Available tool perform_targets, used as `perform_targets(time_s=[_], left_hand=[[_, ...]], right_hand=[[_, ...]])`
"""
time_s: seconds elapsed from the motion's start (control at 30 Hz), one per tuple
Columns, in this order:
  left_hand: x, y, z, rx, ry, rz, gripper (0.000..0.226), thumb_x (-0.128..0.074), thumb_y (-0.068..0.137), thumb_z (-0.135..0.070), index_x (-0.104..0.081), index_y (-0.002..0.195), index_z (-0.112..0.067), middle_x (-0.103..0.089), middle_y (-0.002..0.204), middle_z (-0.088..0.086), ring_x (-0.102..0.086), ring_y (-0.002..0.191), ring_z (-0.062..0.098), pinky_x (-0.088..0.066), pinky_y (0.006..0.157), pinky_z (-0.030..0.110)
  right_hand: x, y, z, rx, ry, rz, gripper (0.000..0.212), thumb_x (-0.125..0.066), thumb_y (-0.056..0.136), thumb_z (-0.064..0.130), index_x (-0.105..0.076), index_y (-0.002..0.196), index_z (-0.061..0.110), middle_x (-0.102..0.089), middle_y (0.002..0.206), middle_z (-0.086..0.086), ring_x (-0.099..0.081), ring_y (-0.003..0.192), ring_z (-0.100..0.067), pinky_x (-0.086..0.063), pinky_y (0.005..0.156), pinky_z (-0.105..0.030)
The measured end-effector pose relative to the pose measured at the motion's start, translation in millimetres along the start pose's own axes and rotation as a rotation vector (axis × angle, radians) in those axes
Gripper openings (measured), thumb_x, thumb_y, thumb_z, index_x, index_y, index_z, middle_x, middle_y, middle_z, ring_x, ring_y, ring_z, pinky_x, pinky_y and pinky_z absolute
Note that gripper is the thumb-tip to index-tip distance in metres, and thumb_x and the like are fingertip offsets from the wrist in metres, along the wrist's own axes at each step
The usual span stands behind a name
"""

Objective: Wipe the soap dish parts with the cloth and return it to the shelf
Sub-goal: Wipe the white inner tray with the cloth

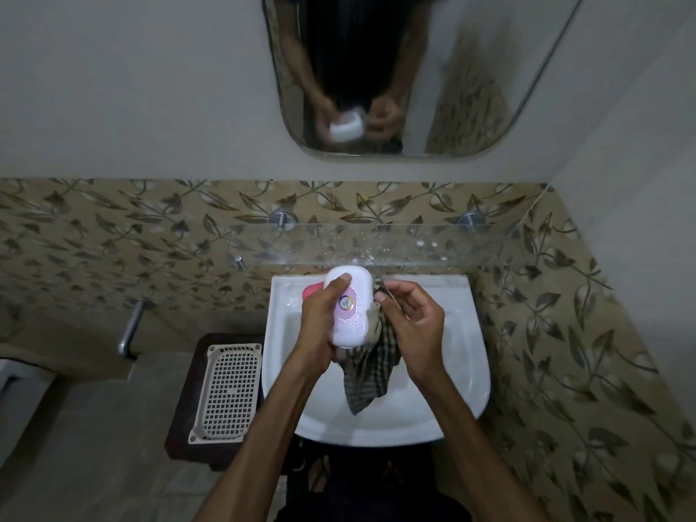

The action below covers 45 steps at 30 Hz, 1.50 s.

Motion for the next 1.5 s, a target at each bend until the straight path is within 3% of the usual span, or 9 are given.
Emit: perform_targets(time_s=[0.2,0.37,0.5,0.63,0.87,1.0,1.2,1.37,1.5], left_hand=[[-5.9,6.2,1.3,0.038,-0.249,-0.105,0.045,-0.066,0.101,-0.022,-0.062,0.136,0.006,-0.066,0.122,0.025,-0.063,0.108,0.035,-0.048,0.109,0.049],[-18.5,4.7,15.4,0.189,-0.281,0.017,0.027,-0.059,0.104,-0.03,-0.071,0.106,-0.006,-0.075,0.095,0.011,-0.074,0.081,0.022,-0.058,0.084,0.035],[-22.3,3.2,23.8,0.281,-0.341,0.08,0.026,-0.055,0.107,-0.03,-0.069,0.109,-0.008,-0.07,0.099,0.009,-0.067,0.093,0.022,-0.042,0.112,0.037],[-22.8,4.6,22.1,0.27,-0.304,0.078,0.037,-0.057,0.106,-0.029,-0.081,0.088,-0.007,-0.078,0.086,0.009,-0.077,0.076,0.021,-0.063,0.078,0.032],[-16.1,8.6,14.2,0.155,-0.46,-0.138,0.024,-0.06,0.104,-0.026,-0.064,0.111,-0.004,-0.067,0.105,0.013,-0.065,0.086,0.022,-0.056,0.091,0.037],[-11.8,5.2,21.5,0.169,-0.521,-0.227,0.032,-0.063,0.102,-0.033,-0.064,0.114,-0.003,-0.068,0.095,0.012,-0.066,0.078,0.025,-0.058,0.064,0.035],[-9.9,5.3,25.2,0.173,-0.48,-0.223,0.049,-0.065,0.1,-0.037,-0.064,0.134,-0.001,-0.067,0.124,0.016,-0.064,0.106,0.033,-0.052,0.101,0.045],[-14.3,-2.9,30.6,0.208,-0.556,-0.249,0.053,-0.058,0.103,-0.042,-0.062,0.139,-0.003,-0.067,0.136,0.02,-0.067,0.116,0.038,-0.057,0.089,0.046],[-18.1,-10.5,30.8,0.208,-0.546,-0.126,0.032,-0.053,0.106,-0.035,-0.07,0.111,-0.008,-0.079,0.094,0.014,-0.076,0.075,0.029,-0.061,0.065,0.033]], right_hand=[[-8.9,-20.3,2.5,0.119,-0.164,-0.043,0.022,-0.077,0.095,0.009,-0.079,0.103,0.03,-0.079,0.102,0.01,-0.076,0.099,-0.01,-0.06,0.083,-0.022],[-0.7,-3.5,1.6,0.076,-0.183,-0.078,0.021,-0.078,0.095,0.009,-0.08,0.104,0.028,-0.075,0.105,0.003,-0.073,0.1,-0.009,-0.06,0.088,-0.028],[-7.1,-6.2,11.1,0.157,-0.216,-0.02,0.022,-0.078,0.094,0.012,-0.081,0.104,0.032,-0.077,0.104,0.008,-0.075,0.101,-0.012,-0.06,0.09,-0.028],[-0.1,-4.7,13.1,0.176,-0.254,0.006,0.021,-0.079,0.093,0.01,-0.081,0.104,0.028,-0.076,0.102,0.005,-0.073,0.097,-0.007,-0.058,0.085,-0.021],[-7.9,-24.6,11.8,0.23,-0.277,0.017,0.015,-0.078,0.094,0.01,-0.08,0.105,0.019,-0.075,0.106,0.006,-0.075,0.103,-0.012,-0.058,0.088,-0.023],[-11.8,-27.6,9.0,0.239,-0.319,-0.01,0.017,-0.077,0.093,0.009,-0.079,0.108,0.018,-0.074,0.107,0.008,-0.073,0.105,-0.013,-0.057,0.088,-0.021],[-16.6,-31.0,15.4,0.289,-0.359,0.045,0.02,-0.077,0.093,0.007,-0.079,0.11,0.019,-0.073,0.108,0.007,-0.073,0.106,-0.012,-0.06,0.09,-0.03],[-17.7,-28.5,0.2,0.054,-0.147,-0.027,0.027,-0.078,0.091,0.0,-0.079,0.099,0.026,-0.079,0.101,0.009,-0.077,0.098,-0.012,-0.062,0.085,-0.029],[-19.4,-26.5,-7.3,-0.079,0.031,-0.022,0.022,-0.076,0.094,0.0,-0.08,0.099,0.022,-0.082,0.097,0.002,-0.079,0.088,-0.018,-0.065,0.079,-0.032]])
Point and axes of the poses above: each hand's wrist, its own y-axis towards the middle knuckle, its own x-axis out of the back of the hand, z = x × y, the point moved 8 cm from there along y, towards the middle knuckle
